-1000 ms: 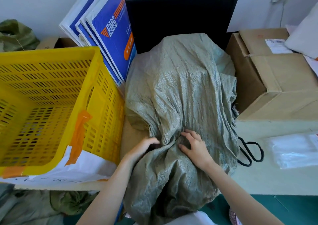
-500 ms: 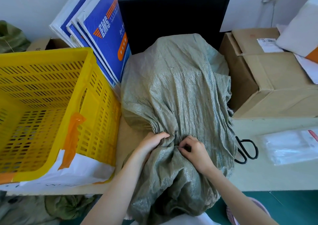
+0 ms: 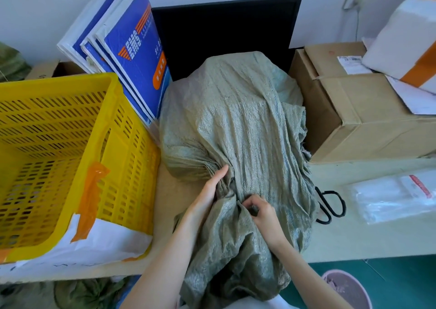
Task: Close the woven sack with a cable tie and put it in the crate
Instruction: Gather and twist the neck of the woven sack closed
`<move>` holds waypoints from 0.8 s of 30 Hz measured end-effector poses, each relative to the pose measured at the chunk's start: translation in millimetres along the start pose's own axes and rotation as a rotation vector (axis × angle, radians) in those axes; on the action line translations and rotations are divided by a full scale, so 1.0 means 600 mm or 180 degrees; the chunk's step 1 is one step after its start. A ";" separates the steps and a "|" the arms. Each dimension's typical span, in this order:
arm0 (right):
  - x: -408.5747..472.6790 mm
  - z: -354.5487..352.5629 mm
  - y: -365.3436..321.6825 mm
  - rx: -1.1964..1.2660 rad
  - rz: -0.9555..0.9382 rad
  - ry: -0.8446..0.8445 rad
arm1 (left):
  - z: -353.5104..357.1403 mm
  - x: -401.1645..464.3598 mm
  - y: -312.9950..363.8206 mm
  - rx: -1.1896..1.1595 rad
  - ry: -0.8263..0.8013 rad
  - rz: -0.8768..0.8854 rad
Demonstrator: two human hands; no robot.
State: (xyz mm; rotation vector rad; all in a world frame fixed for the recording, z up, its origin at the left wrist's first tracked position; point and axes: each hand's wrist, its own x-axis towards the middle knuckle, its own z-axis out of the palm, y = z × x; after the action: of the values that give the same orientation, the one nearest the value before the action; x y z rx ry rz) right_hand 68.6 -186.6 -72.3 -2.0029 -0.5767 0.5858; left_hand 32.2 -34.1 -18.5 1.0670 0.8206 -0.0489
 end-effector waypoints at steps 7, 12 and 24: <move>-0.018 0.018 -0.024 0.0055 0.0061 -0.0060 | -0.001 0.013 0.002 0.1218 0.0572 0.0221; -0.024 0.008 -0.027 0.0091 0.0098 -0.0057 | 0.004 0.005 0.013 0.1448 0.0622 -0.0050; -0.005 -0.065 -0.036 -0.0456 -0.0744 0.1803 | 0.012 0.007 0.018 0.1629 0.0385 -0.0056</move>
State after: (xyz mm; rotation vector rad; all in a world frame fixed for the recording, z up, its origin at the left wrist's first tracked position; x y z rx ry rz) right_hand 86.5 -204.3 -35.4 -2.0710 -0.4968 -0.1726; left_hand 43.5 -32.7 -11.5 1.5556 0.9528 -0.2201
